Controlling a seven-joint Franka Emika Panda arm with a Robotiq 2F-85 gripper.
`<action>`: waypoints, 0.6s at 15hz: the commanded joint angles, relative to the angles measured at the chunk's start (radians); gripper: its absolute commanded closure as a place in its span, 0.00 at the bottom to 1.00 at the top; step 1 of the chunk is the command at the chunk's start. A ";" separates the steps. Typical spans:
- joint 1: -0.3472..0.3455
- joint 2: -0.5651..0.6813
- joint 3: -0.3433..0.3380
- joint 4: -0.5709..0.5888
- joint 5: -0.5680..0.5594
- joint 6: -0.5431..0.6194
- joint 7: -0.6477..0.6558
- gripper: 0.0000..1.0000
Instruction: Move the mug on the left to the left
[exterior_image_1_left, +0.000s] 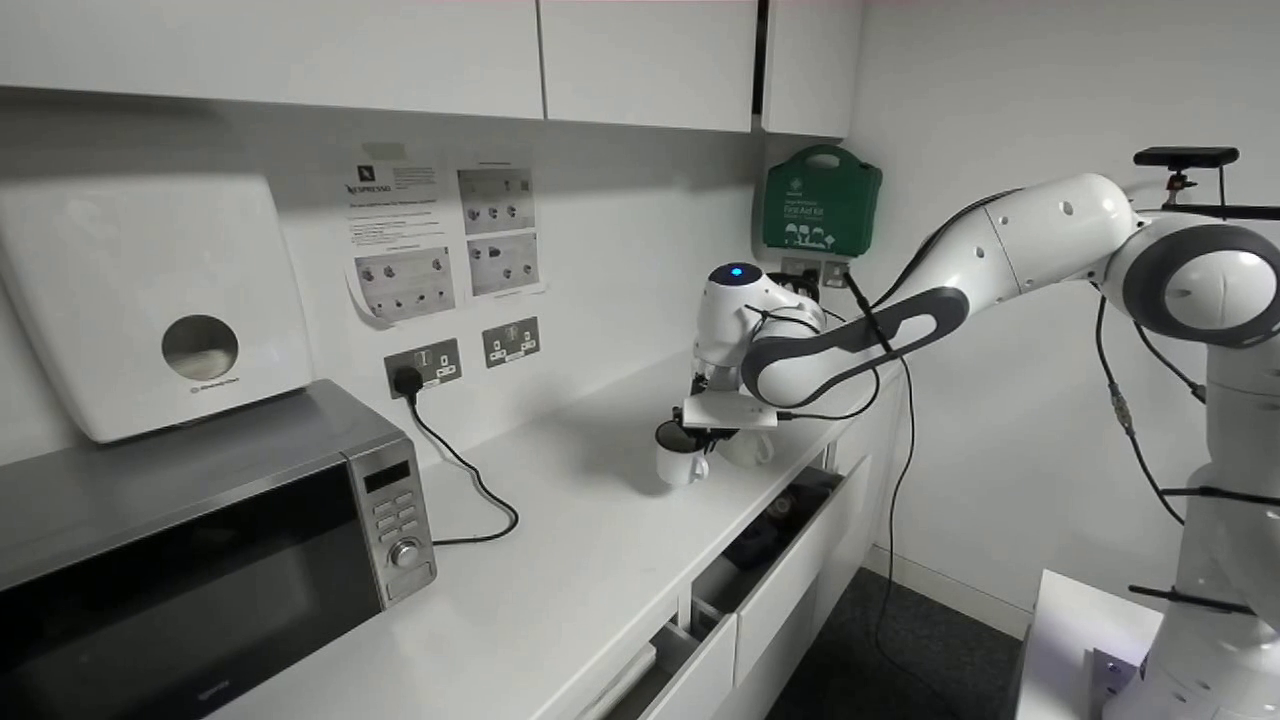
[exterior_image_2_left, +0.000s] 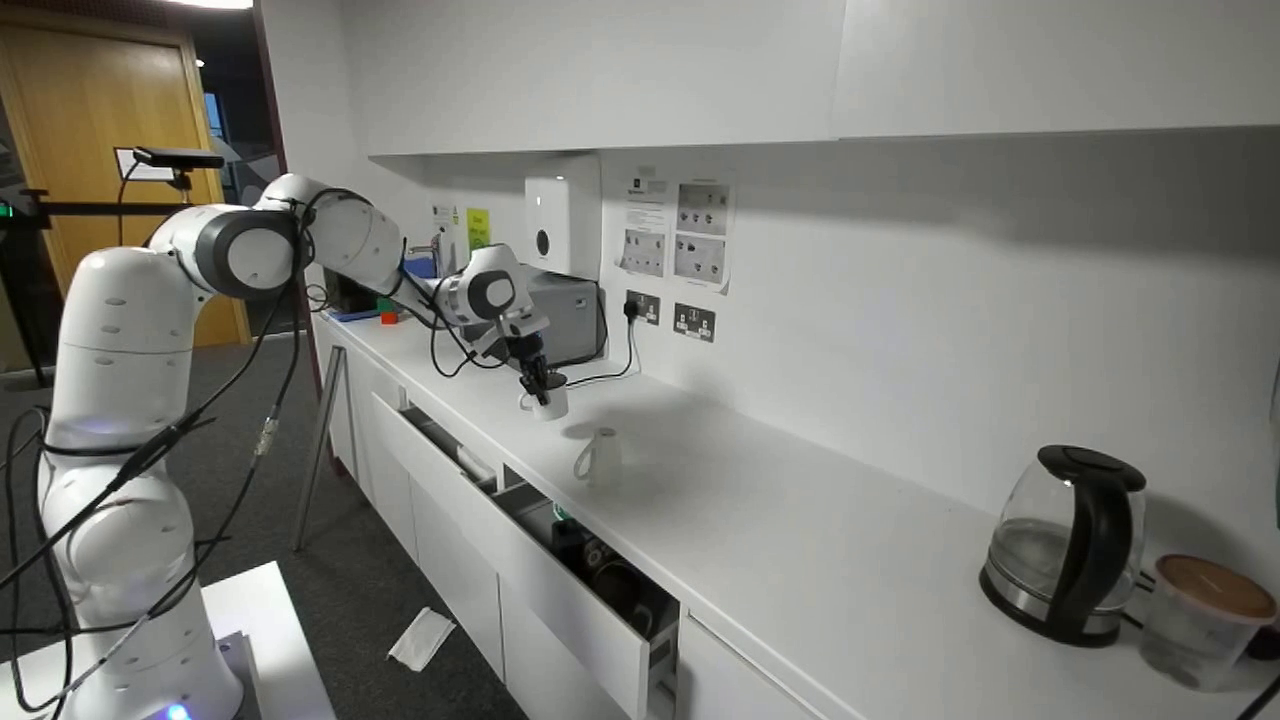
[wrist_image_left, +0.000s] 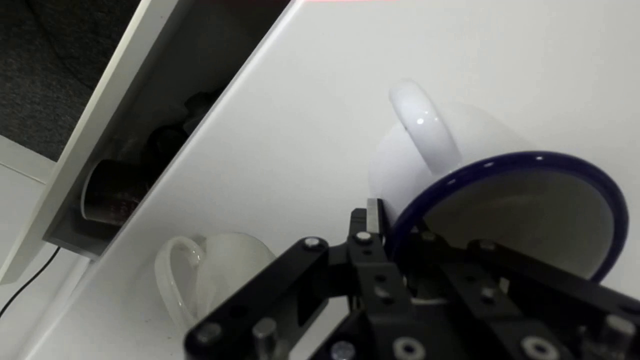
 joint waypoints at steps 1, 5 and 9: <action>0.042 0.018 0.002 0.091 -0.070 -0.091 -0.011 0.98; 0.072 0.037 0.016 0.147 -0.120 -0.134 -0.044 0.98; 0.084 0.057 0.027 0.184 -0.118 -0.134 -0.122 0.98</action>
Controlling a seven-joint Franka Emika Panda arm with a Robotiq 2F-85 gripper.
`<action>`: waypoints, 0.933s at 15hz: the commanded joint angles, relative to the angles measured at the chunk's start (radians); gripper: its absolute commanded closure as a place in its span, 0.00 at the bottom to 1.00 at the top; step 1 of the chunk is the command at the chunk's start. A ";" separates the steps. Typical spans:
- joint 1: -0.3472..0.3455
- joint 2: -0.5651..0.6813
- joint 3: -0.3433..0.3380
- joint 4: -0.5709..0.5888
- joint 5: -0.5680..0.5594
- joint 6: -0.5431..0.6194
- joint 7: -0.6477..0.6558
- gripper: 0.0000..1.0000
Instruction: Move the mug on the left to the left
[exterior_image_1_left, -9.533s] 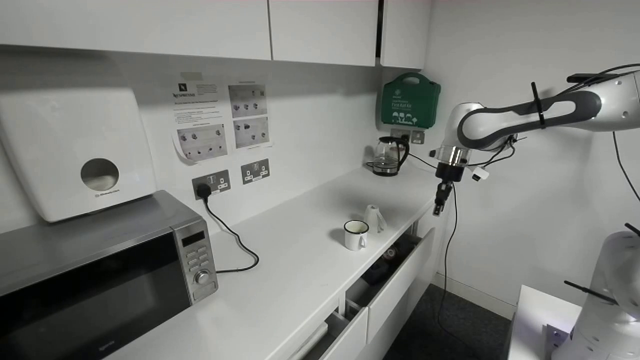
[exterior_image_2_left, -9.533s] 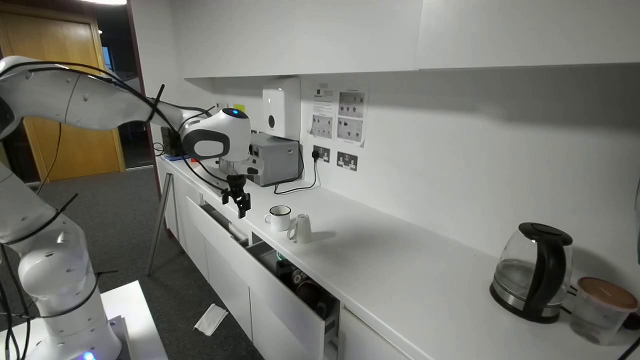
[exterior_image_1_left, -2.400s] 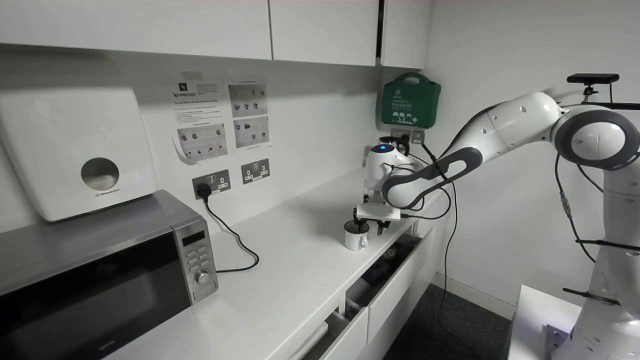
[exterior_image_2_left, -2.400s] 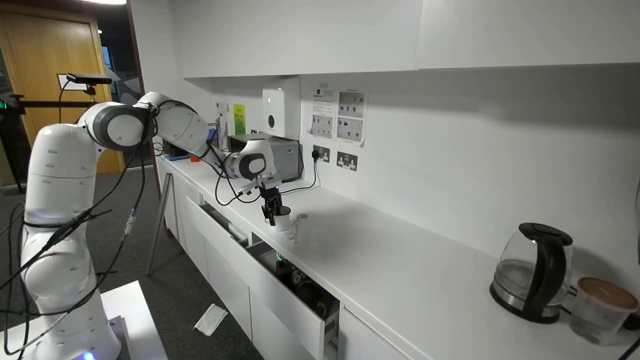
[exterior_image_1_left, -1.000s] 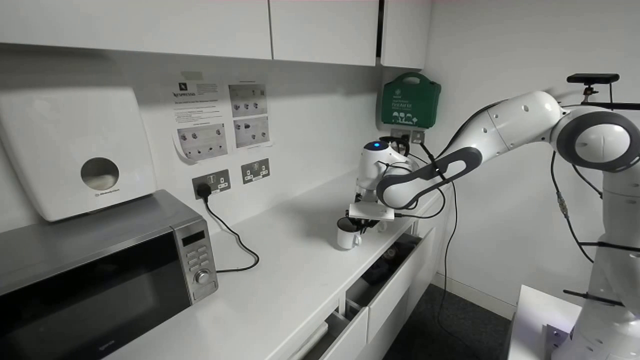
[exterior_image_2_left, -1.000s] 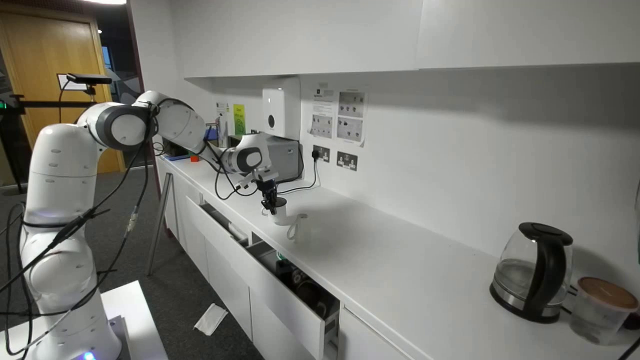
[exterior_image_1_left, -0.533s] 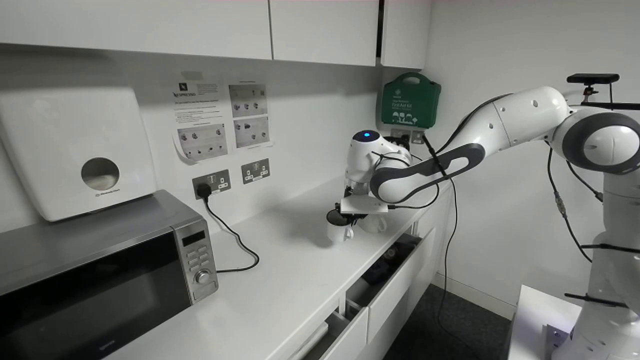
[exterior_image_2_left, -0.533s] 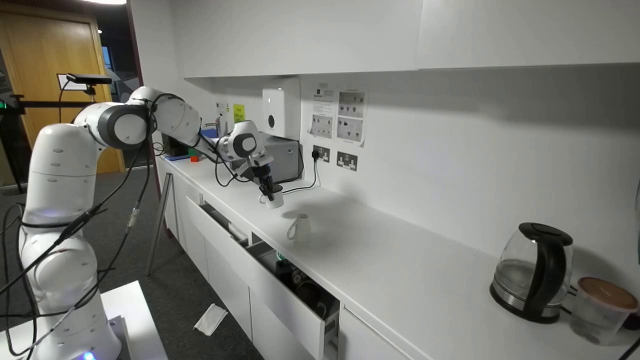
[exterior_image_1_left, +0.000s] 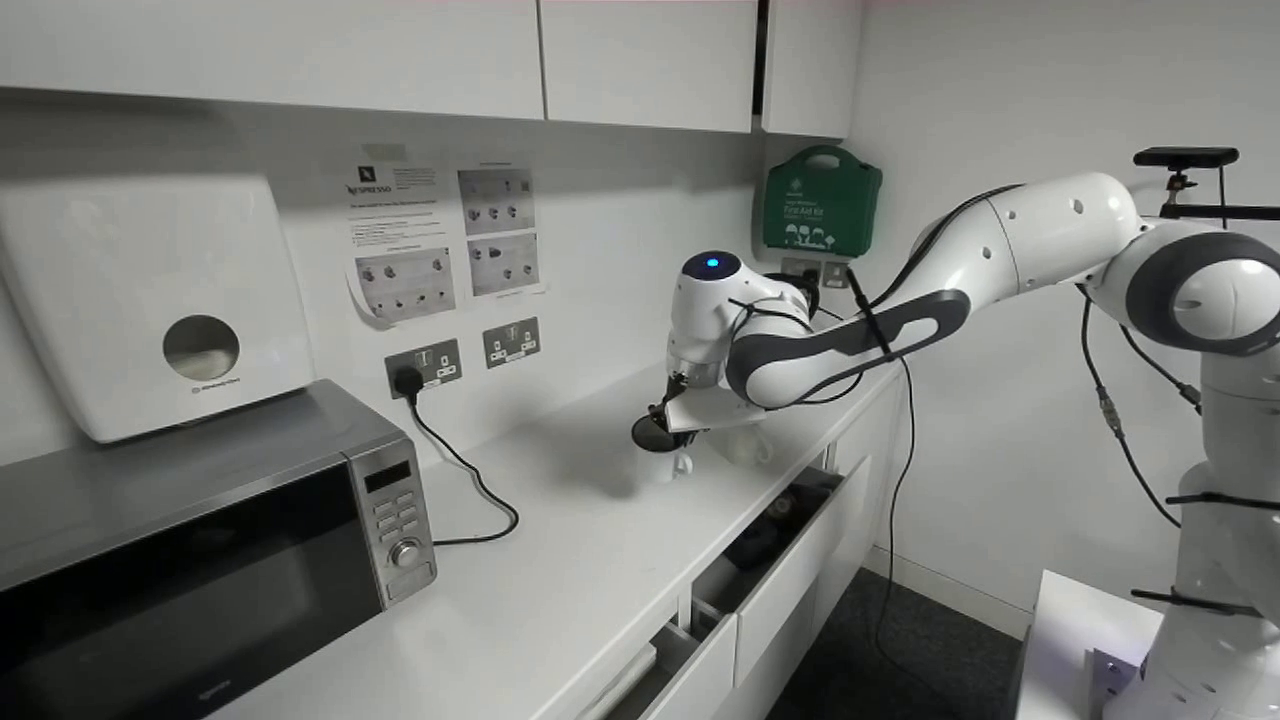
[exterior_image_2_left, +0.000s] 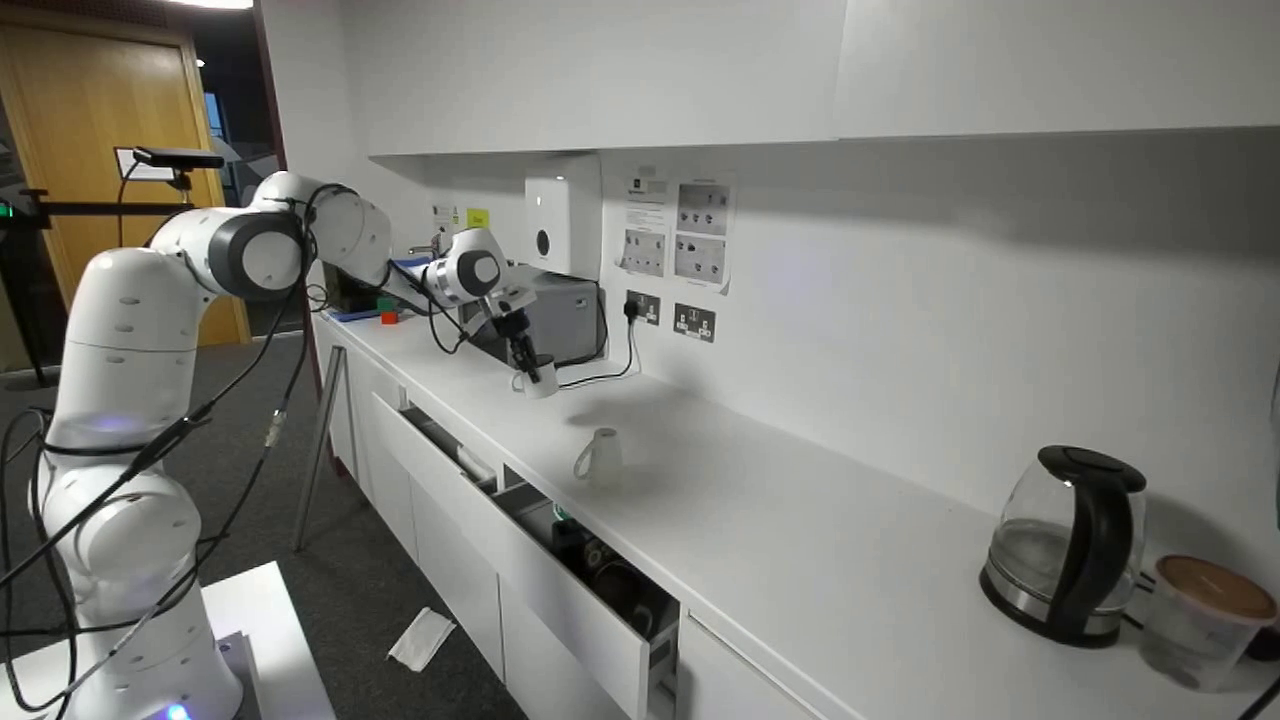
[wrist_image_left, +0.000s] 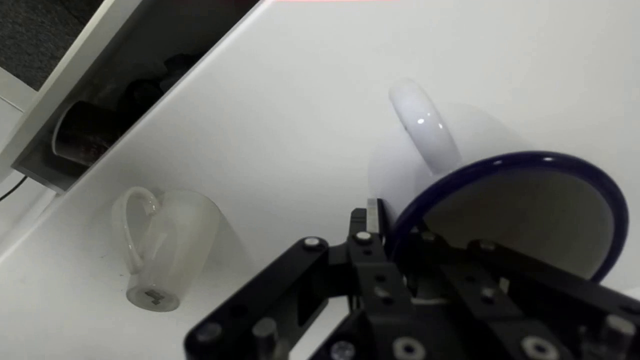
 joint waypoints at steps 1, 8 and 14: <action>0.008 0.032 0.007 0.076 -0.016 -0.043 -0.087 0.98; 0.012 0.069 0.010 0.130 0.001 -0.048 -0.265 0.98; 0.009 0.093 0.017 0.154 0.029 -0.049 -0.462 0.98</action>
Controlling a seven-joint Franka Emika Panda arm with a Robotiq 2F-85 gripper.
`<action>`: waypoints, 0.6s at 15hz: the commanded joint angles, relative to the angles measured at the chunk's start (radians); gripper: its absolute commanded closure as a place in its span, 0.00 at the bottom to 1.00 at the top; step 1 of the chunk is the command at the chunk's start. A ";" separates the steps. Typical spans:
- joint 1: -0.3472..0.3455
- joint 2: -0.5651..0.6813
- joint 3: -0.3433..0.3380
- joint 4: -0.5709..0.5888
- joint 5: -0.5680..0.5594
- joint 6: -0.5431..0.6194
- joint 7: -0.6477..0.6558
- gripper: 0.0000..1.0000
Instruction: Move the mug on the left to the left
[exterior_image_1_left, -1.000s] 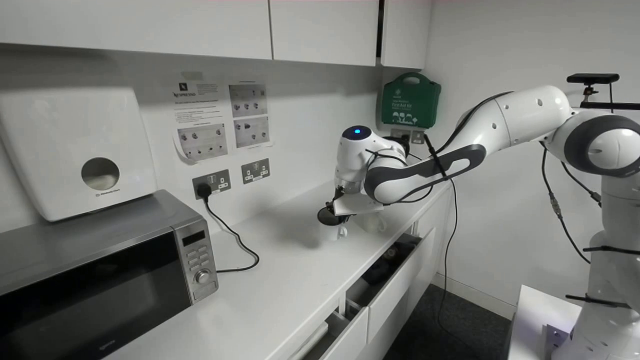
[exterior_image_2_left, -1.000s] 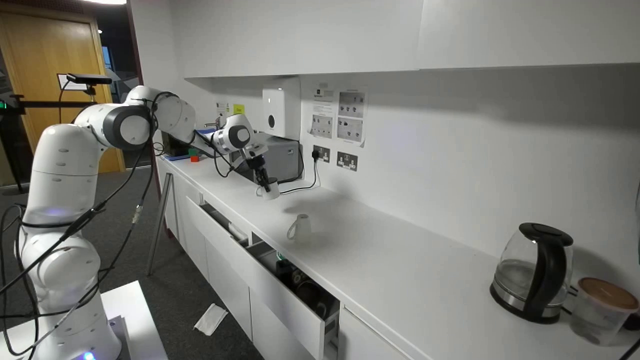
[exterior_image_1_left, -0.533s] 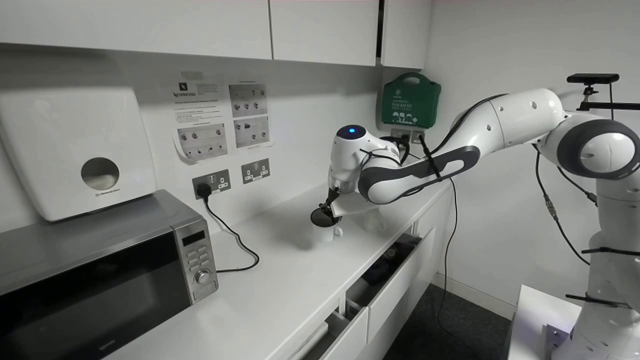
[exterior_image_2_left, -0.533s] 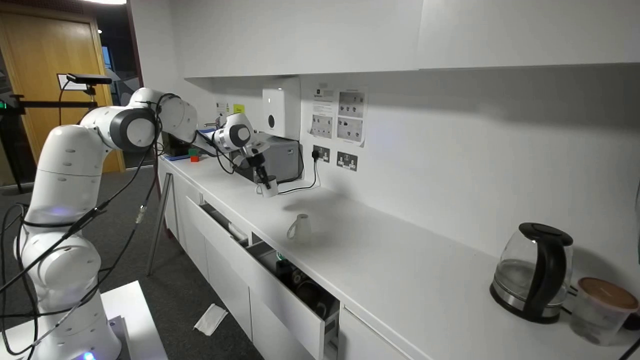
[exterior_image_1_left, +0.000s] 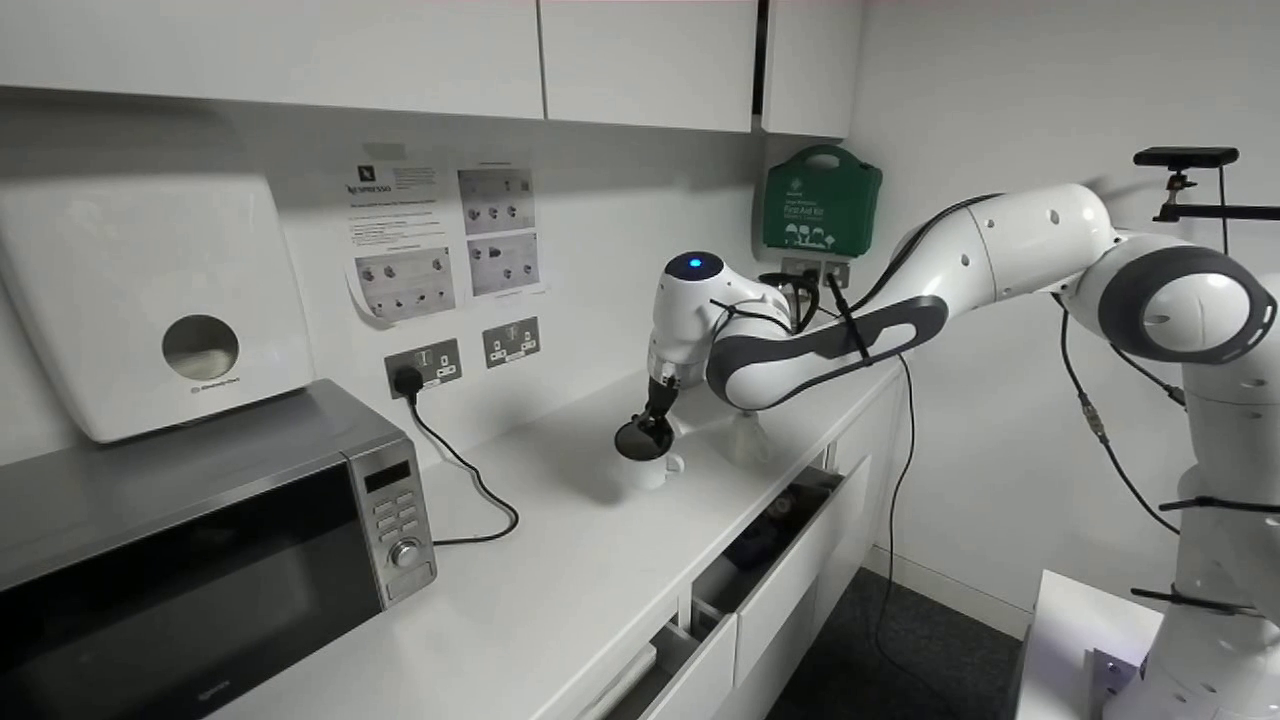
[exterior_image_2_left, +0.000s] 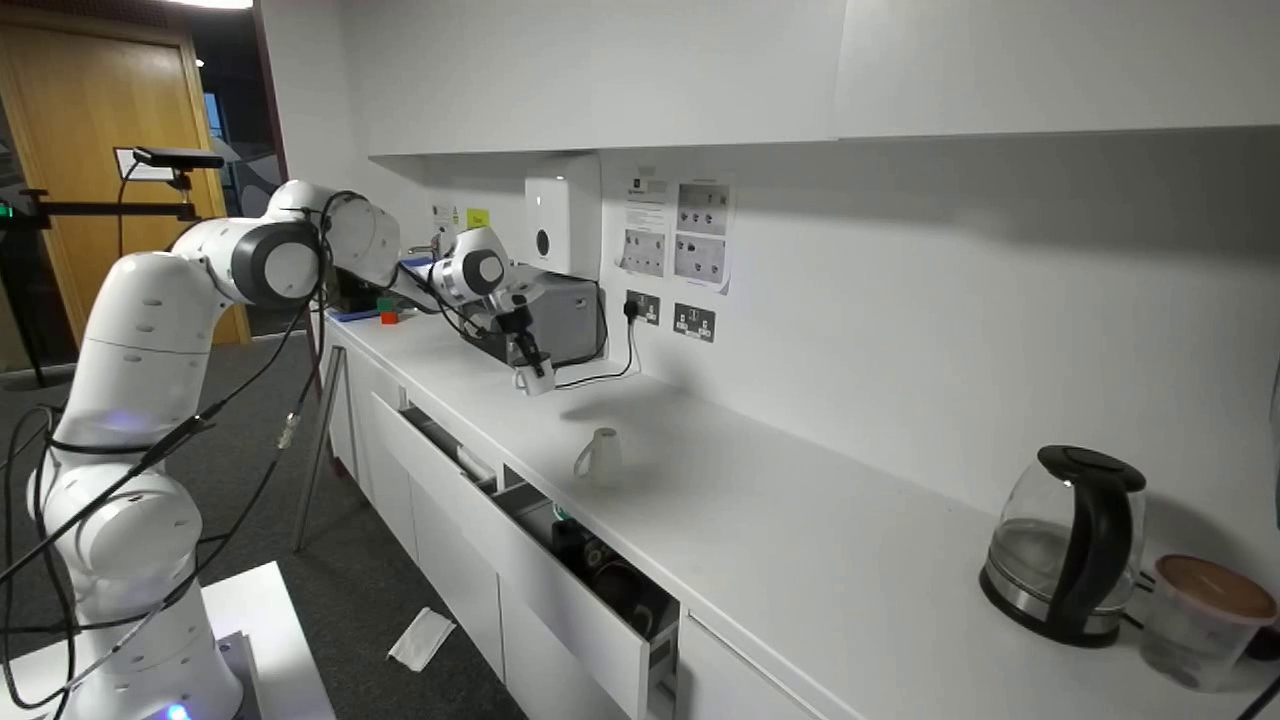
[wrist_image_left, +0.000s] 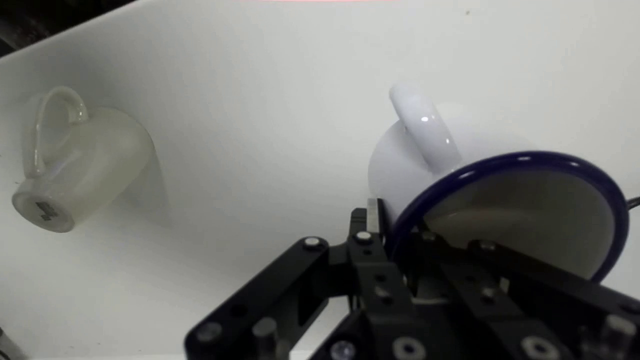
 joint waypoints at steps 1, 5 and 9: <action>-0.001 0.022 0.008 0.054 0.029 -0.049 -0.140 0.98; -0.008 0.033 0.016 0.064 0.088 -0.069 -0.278 0.98; -0.010 0.038 0.016 0.081 0.156 -0.123 -0.380 0.98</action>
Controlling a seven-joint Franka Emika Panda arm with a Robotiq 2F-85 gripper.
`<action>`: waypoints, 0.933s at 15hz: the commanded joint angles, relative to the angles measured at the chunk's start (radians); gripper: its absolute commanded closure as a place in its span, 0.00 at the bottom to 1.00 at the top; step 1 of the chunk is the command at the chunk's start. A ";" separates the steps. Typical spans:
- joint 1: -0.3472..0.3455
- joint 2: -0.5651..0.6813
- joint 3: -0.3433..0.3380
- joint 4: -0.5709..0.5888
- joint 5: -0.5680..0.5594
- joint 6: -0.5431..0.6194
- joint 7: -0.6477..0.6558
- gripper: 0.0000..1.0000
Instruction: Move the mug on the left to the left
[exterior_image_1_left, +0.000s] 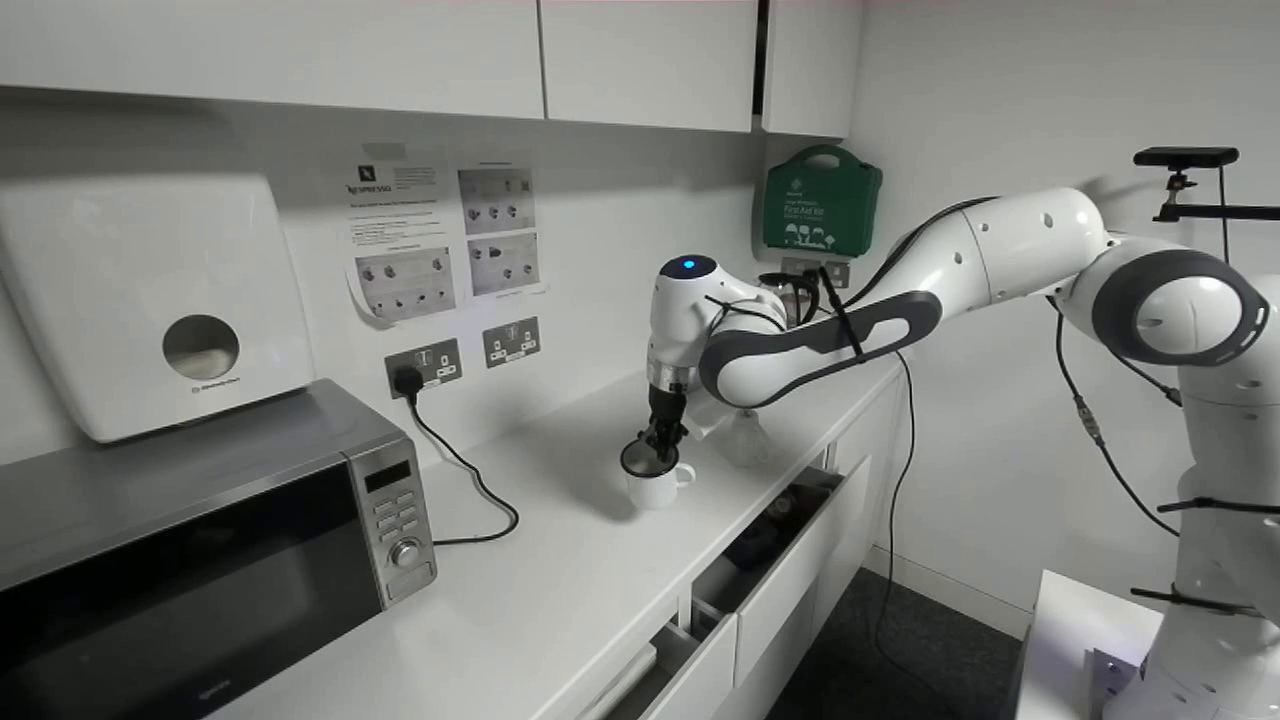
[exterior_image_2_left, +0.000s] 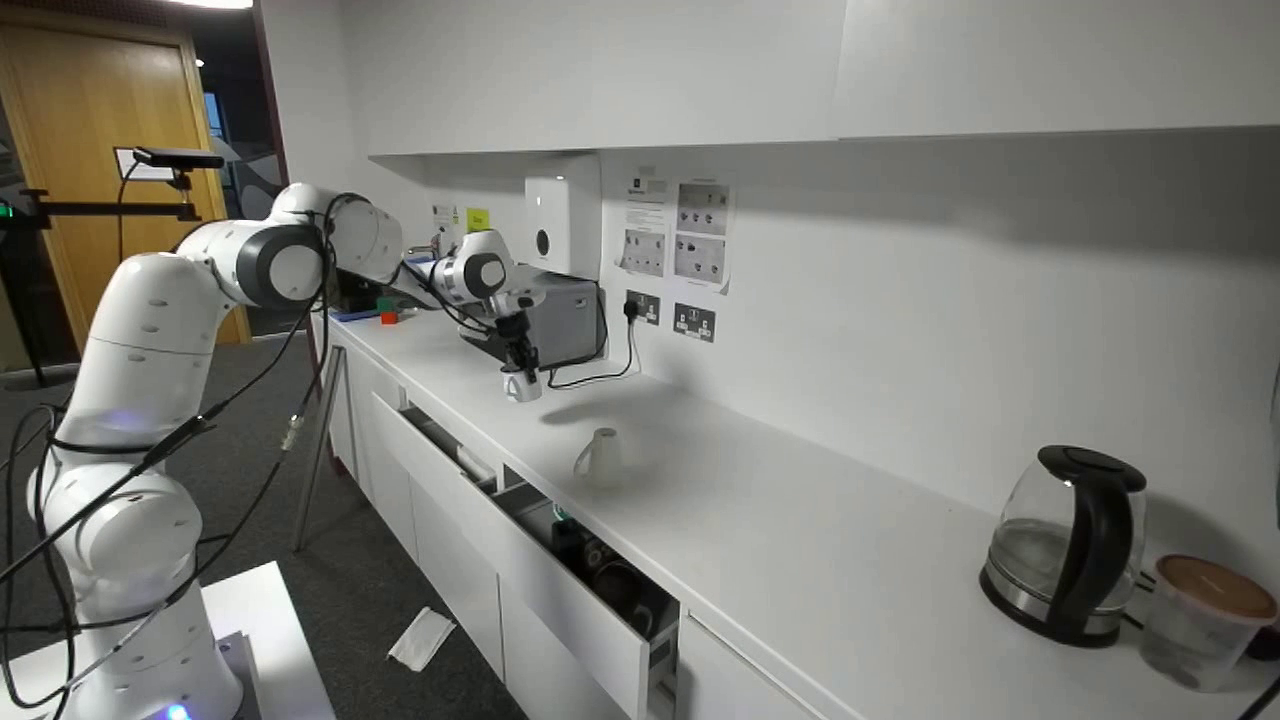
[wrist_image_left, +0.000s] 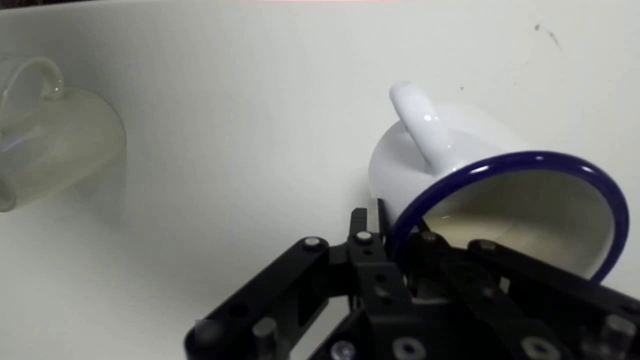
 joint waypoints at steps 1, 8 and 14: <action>-0.010 0.023 0.011 0.070 0.062 -0.079 -0.103 0.98; -0.020 0.060 0.016 0.121 0.141 -0.100 -0.183 0.98; -0.026 0.104 0.016 0.173 0.194 -0.088 -0.229 0.98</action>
